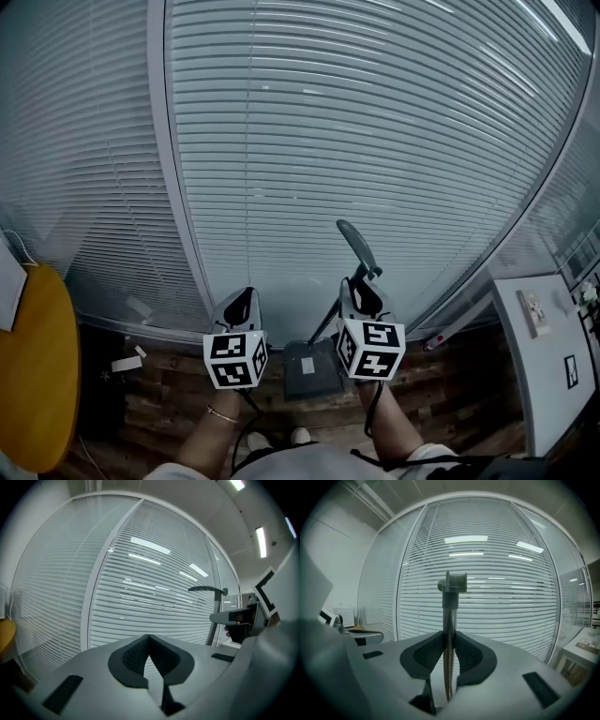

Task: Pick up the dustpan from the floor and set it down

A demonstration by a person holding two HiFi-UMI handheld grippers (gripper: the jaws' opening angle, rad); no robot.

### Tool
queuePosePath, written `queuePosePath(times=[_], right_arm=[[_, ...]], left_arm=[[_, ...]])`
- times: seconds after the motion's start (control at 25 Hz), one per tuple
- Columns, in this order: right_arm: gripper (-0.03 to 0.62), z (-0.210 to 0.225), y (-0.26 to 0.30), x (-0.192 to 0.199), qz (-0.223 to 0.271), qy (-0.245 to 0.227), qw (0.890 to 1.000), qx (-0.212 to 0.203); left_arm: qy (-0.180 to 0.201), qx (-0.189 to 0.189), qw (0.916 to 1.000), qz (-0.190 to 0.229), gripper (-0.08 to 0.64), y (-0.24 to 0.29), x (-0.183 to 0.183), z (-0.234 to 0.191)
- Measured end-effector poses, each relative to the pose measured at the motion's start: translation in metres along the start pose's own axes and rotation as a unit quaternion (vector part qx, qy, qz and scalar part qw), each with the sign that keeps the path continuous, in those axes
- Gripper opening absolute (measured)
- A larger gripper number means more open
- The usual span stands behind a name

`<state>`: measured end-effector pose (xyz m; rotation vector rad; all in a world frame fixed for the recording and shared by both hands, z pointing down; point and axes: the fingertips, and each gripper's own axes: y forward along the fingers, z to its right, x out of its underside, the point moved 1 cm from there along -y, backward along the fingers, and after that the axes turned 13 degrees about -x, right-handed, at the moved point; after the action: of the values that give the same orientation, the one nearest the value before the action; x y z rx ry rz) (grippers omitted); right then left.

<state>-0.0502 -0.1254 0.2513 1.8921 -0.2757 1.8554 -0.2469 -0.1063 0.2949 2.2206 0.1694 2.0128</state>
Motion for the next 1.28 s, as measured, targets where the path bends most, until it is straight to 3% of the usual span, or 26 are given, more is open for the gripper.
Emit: queuePosePath(times=[0.64,1.28], right_arm=[[0.098,-0.005,0.021,0.040,-0.029,0.003,0.999,-0.033],[0.098,-0.017,0.065,0.161,-0.087,0.030,0.995,-0.030]], left_arm=[[0.018,-0.025,0.9990,-0.033,0.017,0.017,0.035,-0.006],[0.009,-0.049,0.9952,-0.084,0.017,0.038,0.133,-0.039]])
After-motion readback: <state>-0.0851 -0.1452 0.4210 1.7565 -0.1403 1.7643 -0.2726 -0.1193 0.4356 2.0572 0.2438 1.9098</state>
